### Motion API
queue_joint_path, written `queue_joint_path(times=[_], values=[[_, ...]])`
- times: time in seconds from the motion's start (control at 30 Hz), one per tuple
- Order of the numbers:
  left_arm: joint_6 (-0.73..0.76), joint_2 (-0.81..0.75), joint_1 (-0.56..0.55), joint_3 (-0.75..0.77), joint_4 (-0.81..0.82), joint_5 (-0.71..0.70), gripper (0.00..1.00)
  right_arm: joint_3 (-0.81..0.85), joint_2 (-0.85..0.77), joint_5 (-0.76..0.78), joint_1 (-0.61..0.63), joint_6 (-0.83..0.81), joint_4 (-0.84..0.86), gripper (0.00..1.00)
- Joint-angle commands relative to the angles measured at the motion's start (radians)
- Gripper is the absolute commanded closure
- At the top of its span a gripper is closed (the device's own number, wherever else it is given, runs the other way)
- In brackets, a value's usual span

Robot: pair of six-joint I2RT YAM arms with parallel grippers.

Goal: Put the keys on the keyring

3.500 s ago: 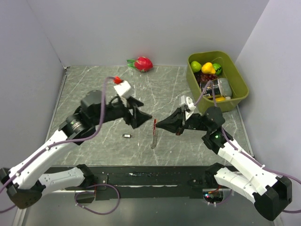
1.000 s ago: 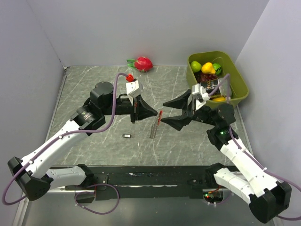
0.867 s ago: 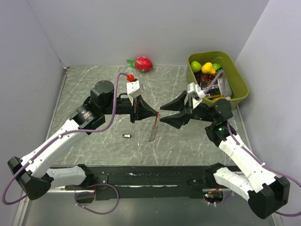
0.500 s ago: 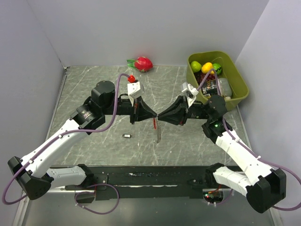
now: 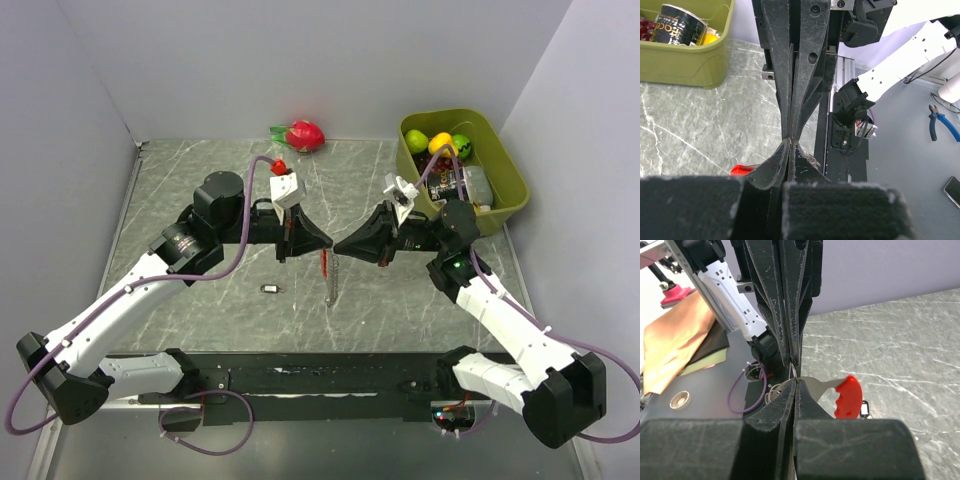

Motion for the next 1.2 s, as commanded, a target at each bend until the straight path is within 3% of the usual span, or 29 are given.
queue_joint_path(times=[0.0, 0.03, 0.13, 0.27, 0.37, 0.47, 0.7, 0.87, 1.17], values=[[-0.002, -0.014, -0.010, -0.002, 0.031, 0.003, 0.94, -0.007, 0.003, 0.057, 0.004, 0.062, 0.136, 1.00], [-0.003, -0.017, -0.010, -0.005, 0.034, -0.011, 0.85, -0.018, 0.005, 0.063, 0.005, 0.073, 0.150, 1.00], [-0.035, -0.035, -0.008, -0.029, 0.065, -0.061, 0.72, -0.043, 0.003, 0.086, 0.005, 0.110, 0.203, 1.00], [-0.125, -0.069, 0.013, -0.091, 0.170, -0.170, 0.60, -0.083, -0.020, 0.144, 0.005, 0.141, 0.259, 1.00], [-0.213, -0.109, 0.064, -0.164, 0.246, -0.137, 0.54, -0.122, -0.040, 0.195, 0.005, 0.182, 0.320, 1.00], [-0.313, -0.163, 0.125, -0.260, 0.439, -0.060, 0.48, -0.164, -0.058, 0.242, 0.005, 0.230, 0.401, 1.00], [-0.422, -0.158, 0.157, -0.349, 0.655, 0.060, 0.48, -0.231, -0.049, 0.286, 0.004, 0.363, 0.622, 1.00], [-0.498, -0.118, 0.157, -0.379, 0.808, 0.101, 0.52, -0.248, -0.058, 0.301, 0.005, 0.382, 0.647, 1.00], [-0.450, -0.105, 0.090, -0.379, 0.797, 0.006, 0.54, -0.268, -0.047, 0.329, 0.007, 0.423, 0.704, 1.00]])
